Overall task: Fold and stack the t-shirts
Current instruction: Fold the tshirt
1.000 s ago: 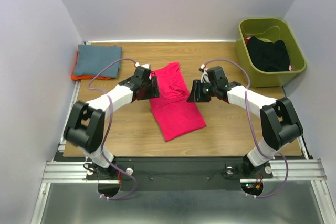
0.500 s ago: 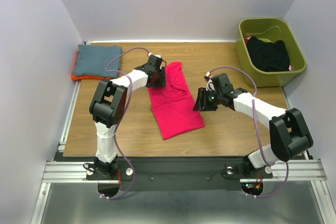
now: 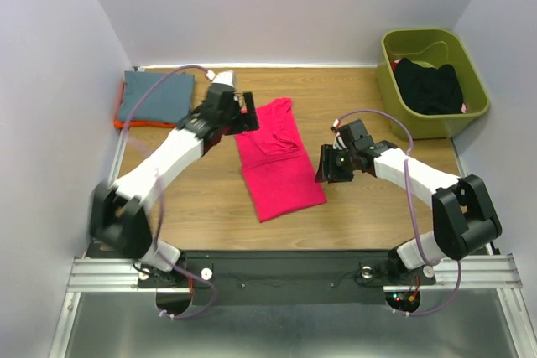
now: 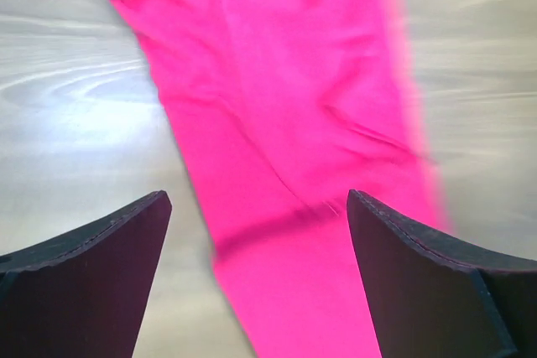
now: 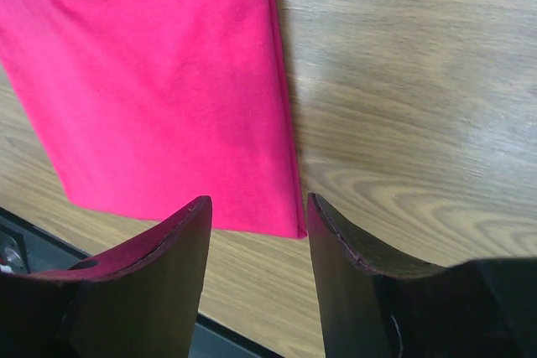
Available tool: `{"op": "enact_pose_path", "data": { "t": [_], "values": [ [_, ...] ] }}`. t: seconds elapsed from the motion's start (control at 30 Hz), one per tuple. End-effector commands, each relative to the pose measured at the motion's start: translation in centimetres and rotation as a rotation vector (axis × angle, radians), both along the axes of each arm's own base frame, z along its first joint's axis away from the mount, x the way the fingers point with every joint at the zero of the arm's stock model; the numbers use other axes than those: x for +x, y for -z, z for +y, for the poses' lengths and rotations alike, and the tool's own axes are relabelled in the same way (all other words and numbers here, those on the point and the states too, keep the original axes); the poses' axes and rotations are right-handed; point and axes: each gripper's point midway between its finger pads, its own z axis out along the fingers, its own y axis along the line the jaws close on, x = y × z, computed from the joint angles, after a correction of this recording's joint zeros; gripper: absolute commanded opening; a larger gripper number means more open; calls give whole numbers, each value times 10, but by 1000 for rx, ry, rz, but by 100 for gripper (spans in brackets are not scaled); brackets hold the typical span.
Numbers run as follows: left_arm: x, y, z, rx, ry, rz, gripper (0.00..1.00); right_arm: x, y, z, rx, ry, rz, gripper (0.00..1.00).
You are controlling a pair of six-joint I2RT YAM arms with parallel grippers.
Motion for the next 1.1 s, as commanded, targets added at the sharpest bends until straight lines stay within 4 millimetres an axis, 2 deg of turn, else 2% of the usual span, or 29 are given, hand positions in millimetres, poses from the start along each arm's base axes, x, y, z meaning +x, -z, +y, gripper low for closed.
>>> {"op": "enact_pose_path", "data": {
  "t": [0.0,0.03,0.07,0.1,0.13,0.2,0.23,0.37,0.4,0.47,0.5,0.57,0.63,0.73,0.87,0.97,1.07],
  "values": [
    [-57,-96,21,-233,-90,-203,99,-2,-14,-3,-2,-4,-43,57],
    [-68,-97,25,-252,-88,-207,99,-3,-15,-2,5,-7,-39,57],
    [-82,-79,33,-241,-92,-184,99,-4,-16,-2,10,-12,-39,58],
    [-97,-95,42,-299,-126,-233,94,-5,-19,-1,16,-17,-45,59],
    [-108,-75,52,-287,-155,-205,93,-4,-21,-2,16,-10,-51,59],
    [-126,-78,60,-312,-161,-216,90,-4,-24,-3,16,-4,-62,60],
    [-138,-63,59,-312,-158,-137,86,-3,-26,-4,14,-1,-68,60],
    [-168,-18,45,-308,-133,97,83,-5,-26,-4,6,-2,-58,61],
    [-181,-3,32,-308,-85,172,81,-5,-25,-5,2,0,-59,61],
    [-193,14,20,-289,-63,252,77,-6,-24,-7,-7,5,-54,61],
    [-203,22,12,-259,-20,285,77,-5,-25,-8,-8,7,-56,61],
    [-215,42,9,-177,-5,368,77,-7,-24,-8,-11,6,-51,61],
    [-231,57,-11,-111,63,440,77,-8,-22,-10,-21,15,-48,61],
    [-237,69,-35,-52,109,478,77,-10,-16,-10,-26,17,-27,61],
    [-228,82,-50,-25,106,506,76,-10,-16,-10,-28,19,-27,61],
    [-227,93,-54,-18,83,537,73,-11,-14,-10,-31,20,-21,61],
    [-230,104,-49,1,48,562,69,-11,-14,-9,-30,18,-22,61]
  ]
}}
